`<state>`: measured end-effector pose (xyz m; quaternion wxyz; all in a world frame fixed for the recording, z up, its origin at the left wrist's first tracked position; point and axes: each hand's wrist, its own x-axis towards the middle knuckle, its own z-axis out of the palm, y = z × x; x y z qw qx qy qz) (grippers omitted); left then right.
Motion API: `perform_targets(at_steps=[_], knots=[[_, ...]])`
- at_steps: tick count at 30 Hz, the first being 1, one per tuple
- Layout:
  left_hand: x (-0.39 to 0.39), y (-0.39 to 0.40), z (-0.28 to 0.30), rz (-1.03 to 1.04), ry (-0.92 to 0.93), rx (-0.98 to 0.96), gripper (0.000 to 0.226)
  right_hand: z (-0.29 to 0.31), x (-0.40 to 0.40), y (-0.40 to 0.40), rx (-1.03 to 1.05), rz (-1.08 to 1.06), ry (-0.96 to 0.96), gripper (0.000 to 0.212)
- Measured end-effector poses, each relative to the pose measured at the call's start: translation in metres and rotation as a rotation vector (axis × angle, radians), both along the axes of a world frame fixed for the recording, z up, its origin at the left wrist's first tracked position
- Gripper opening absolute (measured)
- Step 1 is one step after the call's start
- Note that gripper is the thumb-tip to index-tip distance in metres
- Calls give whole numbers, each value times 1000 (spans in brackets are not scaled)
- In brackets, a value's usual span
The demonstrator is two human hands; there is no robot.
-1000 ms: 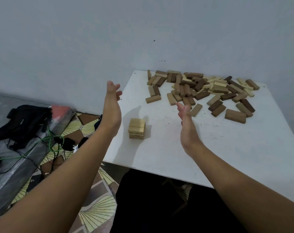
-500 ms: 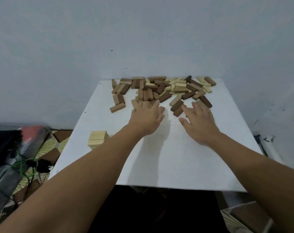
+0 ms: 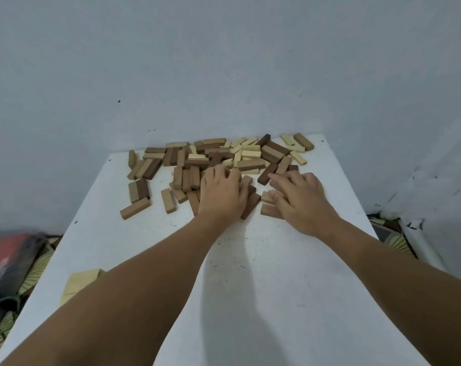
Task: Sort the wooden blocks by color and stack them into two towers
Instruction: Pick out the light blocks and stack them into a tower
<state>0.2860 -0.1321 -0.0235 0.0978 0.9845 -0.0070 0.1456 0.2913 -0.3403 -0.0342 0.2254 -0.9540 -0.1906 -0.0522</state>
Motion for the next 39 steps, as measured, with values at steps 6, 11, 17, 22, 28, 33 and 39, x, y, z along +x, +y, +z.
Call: perform_targets(at_steps=[6, 11, 17, 22, 28, 33, 39], knots=[[32, -7, 0, -4, 57, 51, 47, -14, 36, -4, -30, -112, 18, 55], [30, -8, -7, -60, -1, -103, 32, -16, 31, -3, 90, -138, -12, 53], [47, -2, 8, 67, -48, -84, 29, -12, 32, -3, 193, -173, -58, 49], [60, 2, 24, 152, 223, -36, 37, -16, 32, -4, 157, -140, -56, 50], [55, 13, 27, 25, 225, -199, 25, -12, 31, -4, 208, -160, -45, 51], [56, 13, 28, 53, 230, -80, 56, -15, 33, -2, 159, -204, -55, 56], [58, 8, 22, -85, 173, -5, 26, -14, 30, -2, 93, -158, -45, 58]])
